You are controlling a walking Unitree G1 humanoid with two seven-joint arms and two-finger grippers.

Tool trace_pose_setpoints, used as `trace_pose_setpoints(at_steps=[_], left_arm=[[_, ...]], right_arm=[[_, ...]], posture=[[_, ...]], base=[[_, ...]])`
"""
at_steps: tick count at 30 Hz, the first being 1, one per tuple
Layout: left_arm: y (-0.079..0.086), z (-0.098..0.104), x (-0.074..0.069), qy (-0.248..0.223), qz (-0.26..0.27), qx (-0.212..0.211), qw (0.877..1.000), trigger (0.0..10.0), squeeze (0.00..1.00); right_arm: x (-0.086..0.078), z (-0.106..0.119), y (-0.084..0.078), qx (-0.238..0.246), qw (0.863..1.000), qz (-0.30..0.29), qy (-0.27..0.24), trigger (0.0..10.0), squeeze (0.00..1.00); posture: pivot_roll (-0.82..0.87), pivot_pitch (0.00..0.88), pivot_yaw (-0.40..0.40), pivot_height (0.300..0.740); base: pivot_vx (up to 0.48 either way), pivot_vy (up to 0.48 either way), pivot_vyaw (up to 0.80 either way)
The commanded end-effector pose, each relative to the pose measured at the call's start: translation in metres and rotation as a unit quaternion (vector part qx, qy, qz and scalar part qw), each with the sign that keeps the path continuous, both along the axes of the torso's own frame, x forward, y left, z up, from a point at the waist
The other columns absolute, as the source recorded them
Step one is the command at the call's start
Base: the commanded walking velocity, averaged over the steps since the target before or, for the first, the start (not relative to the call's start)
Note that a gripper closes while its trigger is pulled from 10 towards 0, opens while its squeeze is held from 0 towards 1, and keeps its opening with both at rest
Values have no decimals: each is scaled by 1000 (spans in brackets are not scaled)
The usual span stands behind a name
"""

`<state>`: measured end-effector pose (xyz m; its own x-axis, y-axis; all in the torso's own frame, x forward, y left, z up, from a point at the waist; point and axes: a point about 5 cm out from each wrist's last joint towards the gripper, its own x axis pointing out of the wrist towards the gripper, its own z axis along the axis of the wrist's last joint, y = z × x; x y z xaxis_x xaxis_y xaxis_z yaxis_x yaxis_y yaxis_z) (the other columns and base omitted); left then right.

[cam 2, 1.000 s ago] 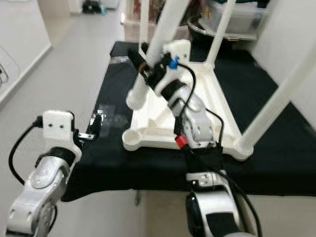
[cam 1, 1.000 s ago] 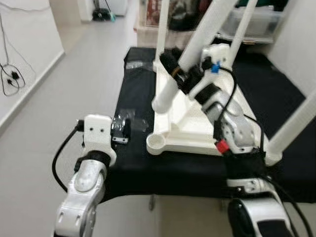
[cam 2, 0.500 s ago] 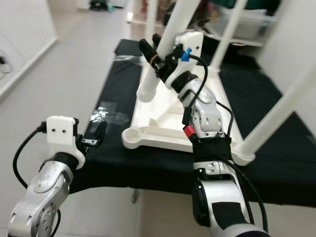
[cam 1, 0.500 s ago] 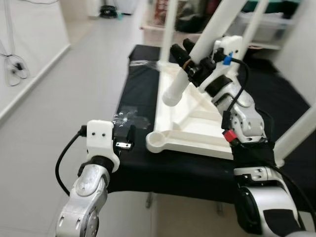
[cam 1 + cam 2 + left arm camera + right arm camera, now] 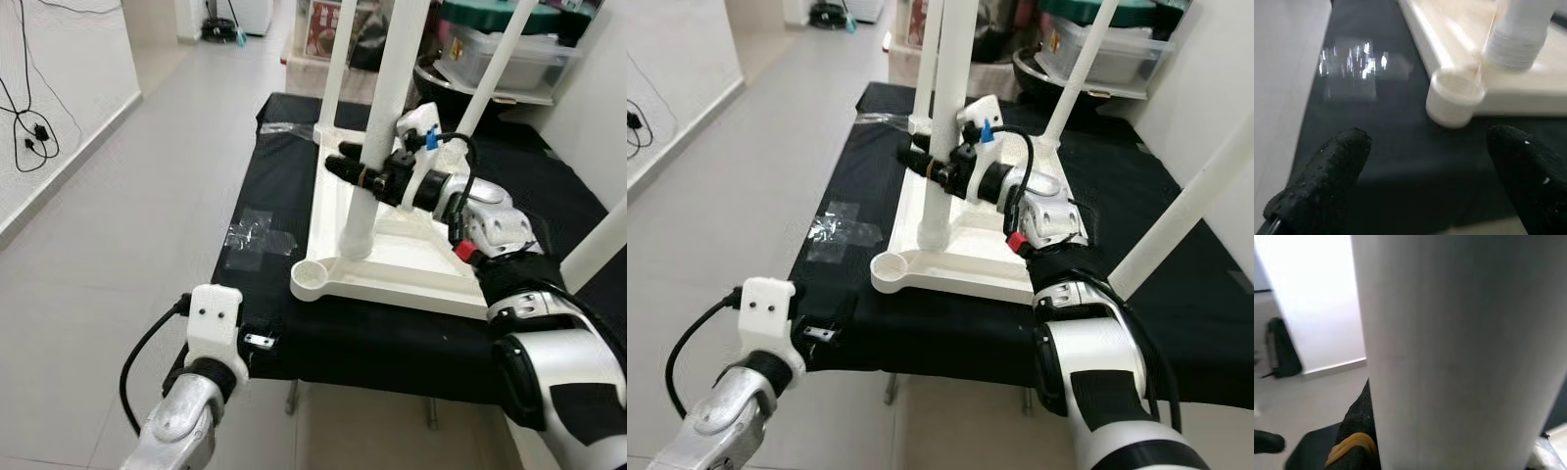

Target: Building children table

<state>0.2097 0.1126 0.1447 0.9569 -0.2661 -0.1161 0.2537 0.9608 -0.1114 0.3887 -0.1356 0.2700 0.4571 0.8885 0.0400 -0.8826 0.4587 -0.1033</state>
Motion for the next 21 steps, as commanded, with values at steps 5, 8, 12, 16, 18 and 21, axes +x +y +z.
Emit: trace_pose_setpoints(at_steps=[5, 8, 12, 16, 18, 21], left_arm=[[-4, -1, -20, 21, -24, -24, 999, 10000, 0], [-5, 0, -26, 23, -28, -19, 999, 10000, 0], [-3, 0, -29, 26, -24, -18, 999, 10000, 0], [-2, -1, -31, 28, -24, -17, 999, 10000, 0], [-2, -1, -31, 27, -24, -15, 999, 10000, 0], [-2, -1, -32, 27, -24, -14, 999, 10000, 0]], right_arm=[[-2, -1, 21, 44, 996, 74, 12, 10000, 0], [-5, 5, 28, 67, 990, 125, 10, 10000, 0], [-8, 11, 31, 84, 982, 167, -1, 10000, 0], [-8, 15, 32, 79, 980, 181, -16, 10000, 0], [-8, 16, 32, 76, 981, 178, -25, 10000, 0], [-8, 15, 33, 72, 981, 177, -32, 10000, 0]], posture=[[133, 240, -137, 740], [140, 252, -133, 740], [144, 259, -130, 740], [147, 263, -129, 740], [146, 260, -128, 740], [148, 257, -130, 740]], base=[[0, 0, 0], [0, 0, 0], [0, 0, 0], [0, 0, 0], [0, 0, 0], [0, 0, 0]])
